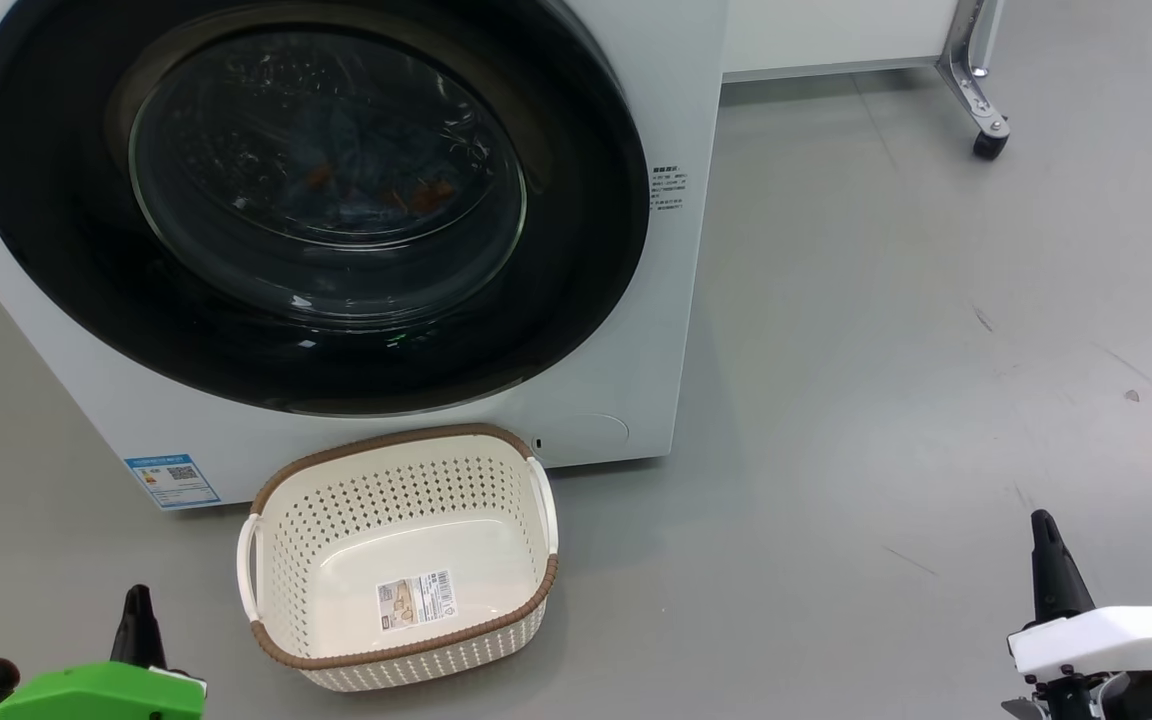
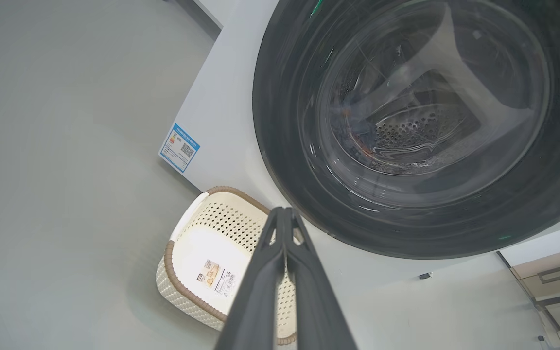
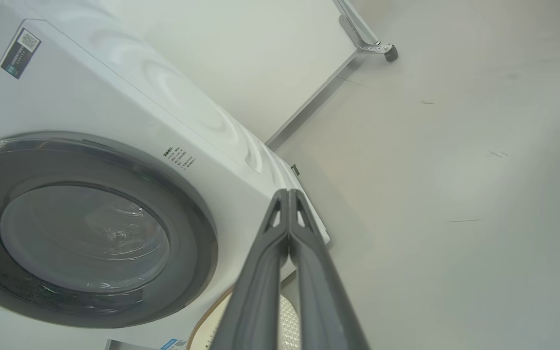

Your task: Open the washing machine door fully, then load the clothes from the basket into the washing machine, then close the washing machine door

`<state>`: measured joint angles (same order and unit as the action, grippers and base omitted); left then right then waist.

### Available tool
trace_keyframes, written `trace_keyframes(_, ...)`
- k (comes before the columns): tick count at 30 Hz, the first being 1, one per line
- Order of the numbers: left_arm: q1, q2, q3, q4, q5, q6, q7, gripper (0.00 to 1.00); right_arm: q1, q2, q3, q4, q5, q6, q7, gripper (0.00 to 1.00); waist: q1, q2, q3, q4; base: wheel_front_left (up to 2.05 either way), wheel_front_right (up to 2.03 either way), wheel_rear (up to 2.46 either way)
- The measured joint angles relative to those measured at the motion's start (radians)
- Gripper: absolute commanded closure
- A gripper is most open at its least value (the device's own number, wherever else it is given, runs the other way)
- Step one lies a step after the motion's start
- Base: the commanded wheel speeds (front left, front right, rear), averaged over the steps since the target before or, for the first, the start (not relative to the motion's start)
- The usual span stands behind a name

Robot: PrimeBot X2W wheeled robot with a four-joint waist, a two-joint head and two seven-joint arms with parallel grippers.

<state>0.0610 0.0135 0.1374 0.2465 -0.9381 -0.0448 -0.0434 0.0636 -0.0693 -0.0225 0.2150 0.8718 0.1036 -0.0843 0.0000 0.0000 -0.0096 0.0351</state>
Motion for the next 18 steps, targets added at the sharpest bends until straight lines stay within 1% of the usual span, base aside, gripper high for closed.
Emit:
trace_keyframes(4,-0.007,0.001,-0.005,0.002,-0.052,-0.009,0.012,1.0,-0.009,0.003,-0.007,0.007,0.056,0.0,0.012,1.0,0.0001,0.0,0.001,-0.003,0.0,0.0,0.0)
trace_keyframes(9,-0.021,0.002,-0.008,0.004,-0.115,-0.009,0.031,1.0,-0.023,0.004,-0.016,0.012,0.124,0.001,0.031,1.0,0.0,0.0,0.002,-0.006,0.0,0.0,0.0)
trace_keyframes(18,-0.042,0.003,-0.012,0.007,-0.229,-0.03,0.053,1.0,-0.04,0.007,-0.037,0.021,0.248,0.001,0.063,1.0,0.0,0.0,0.004,-0.012,0.0,0.0,0.0)
